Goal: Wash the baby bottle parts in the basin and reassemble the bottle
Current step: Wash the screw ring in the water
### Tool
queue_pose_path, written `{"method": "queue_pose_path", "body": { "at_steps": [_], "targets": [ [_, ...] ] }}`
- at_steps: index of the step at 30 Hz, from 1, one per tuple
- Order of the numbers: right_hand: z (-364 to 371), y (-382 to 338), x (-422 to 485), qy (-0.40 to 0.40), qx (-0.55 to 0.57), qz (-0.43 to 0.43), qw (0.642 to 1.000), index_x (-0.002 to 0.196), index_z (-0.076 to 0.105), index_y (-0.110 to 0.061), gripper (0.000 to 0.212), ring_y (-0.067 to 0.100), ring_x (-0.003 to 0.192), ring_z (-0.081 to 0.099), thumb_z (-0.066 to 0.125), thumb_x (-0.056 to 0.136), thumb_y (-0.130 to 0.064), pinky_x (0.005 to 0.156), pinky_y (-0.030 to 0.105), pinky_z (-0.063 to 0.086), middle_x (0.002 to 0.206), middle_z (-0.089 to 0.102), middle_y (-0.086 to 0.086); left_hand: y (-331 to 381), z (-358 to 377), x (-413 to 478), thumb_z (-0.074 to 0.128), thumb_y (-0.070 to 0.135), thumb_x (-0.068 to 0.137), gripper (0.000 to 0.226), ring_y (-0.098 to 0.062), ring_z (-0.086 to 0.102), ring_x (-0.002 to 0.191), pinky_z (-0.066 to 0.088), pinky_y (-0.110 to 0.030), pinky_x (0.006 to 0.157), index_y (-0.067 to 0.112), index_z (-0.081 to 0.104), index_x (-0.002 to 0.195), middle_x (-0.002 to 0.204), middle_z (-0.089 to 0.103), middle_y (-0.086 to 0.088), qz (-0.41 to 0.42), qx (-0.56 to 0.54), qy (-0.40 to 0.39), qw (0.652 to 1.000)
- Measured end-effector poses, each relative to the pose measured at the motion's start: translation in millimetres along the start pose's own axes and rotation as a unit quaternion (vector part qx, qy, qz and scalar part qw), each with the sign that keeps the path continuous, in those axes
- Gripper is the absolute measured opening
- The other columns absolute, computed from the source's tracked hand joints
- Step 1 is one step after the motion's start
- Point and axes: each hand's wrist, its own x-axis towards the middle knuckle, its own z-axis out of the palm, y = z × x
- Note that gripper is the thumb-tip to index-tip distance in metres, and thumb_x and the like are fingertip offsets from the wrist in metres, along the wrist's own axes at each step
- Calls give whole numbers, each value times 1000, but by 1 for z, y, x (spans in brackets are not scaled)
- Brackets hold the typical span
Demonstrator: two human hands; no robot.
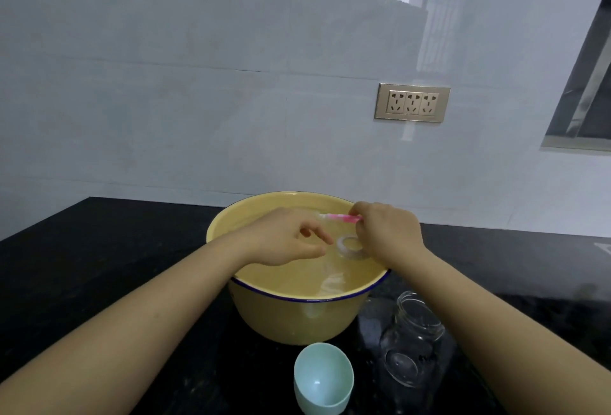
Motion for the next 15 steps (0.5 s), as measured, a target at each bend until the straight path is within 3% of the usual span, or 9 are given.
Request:
{"method": "queue_pose_path", "body": {
  "at_steps": [3,7,12,15],
  "targets": [
    [2,1,-1,3,-4,9,1000,119,58,-22,31,27,95,63,45,91,-23,67,29,36,107,66,3,1,4,21,59,35,88,29,-7,55,106,49,-36,92,38,63,117,123,60,10,9,49,-46,998],
    [-1,0,-3,-3,1,9,1000,122,56,-22,33,27,98,62,49,91,-29,70,30,38,111,65,4,12,16,42,52,39,93,37,-12,58,99,46,-28,84,28,56,129,126,61,8,36,114,-105,987],
    [-1,1,-3,3,30,22,999,121,56,-23,32,28,98,61,45,91,-22,70,31,38,111,64,4,16,25,53,49,29,94,32,-23,58,100,48,-36,88,20,57,124,114,64,-4,25,130,-166,977],
    [3,2,-2,16,27,27,999,121,56,-24,33,28,96,62,41,93,-15,67,29,35,109,65,4,14,26,52,52,35,93,28,-20,51,81,40,-29,70,14,59,109,91,57,-1,2,158,-168,973]
  ]
}}
